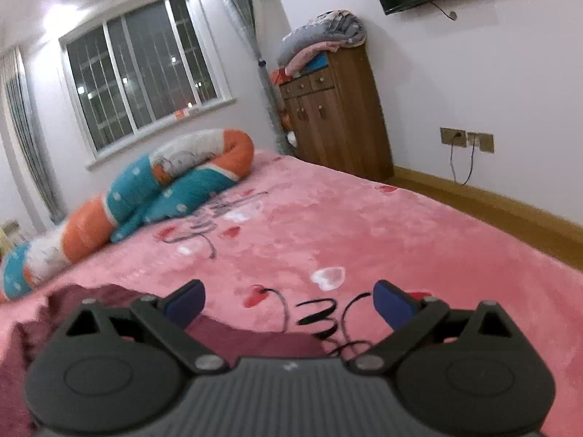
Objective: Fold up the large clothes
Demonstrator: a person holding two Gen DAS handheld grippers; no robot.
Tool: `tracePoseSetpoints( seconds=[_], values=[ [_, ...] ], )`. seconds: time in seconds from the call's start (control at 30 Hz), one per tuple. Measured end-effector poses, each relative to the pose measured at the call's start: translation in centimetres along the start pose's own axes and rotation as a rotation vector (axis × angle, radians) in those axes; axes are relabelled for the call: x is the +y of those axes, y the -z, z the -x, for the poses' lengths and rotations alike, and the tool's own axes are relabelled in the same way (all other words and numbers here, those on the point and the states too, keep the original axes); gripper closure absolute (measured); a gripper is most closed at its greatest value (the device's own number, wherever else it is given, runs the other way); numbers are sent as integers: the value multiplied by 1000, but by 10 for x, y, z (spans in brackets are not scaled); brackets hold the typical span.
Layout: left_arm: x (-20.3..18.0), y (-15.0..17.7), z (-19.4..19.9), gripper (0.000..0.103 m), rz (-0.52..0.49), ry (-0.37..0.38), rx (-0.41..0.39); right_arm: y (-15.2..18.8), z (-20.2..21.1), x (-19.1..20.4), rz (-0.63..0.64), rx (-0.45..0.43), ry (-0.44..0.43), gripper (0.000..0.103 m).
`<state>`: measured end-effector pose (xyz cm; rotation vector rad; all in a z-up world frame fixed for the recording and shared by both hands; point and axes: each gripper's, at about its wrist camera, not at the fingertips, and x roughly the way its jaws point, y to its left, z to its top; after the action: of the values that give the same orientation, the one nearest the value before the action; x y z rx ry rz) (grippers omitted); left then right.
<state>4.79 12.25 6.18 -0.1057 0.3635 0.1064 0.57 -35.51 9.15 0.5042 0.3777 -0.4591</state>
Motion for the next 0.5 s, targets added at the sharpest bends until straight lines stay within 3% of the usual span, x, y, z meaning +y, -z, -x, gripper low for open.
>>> tracePoseSetpoints(
  seconds=[0.13, 0.3, 0.5],
  values=[
    [5, 14, 29, 16, -8, 14, 11, 23, 17, 20, -11, 64, -143, 5],
    [23, 34, 47, 14, -30, -10, 58, 70, 4, 55, 84, 242, -298, 5],
    [56, 48, 43, 14, -1, -84, 115, 97, -31, 82, 185, 333, -346, 6]
  ],
)
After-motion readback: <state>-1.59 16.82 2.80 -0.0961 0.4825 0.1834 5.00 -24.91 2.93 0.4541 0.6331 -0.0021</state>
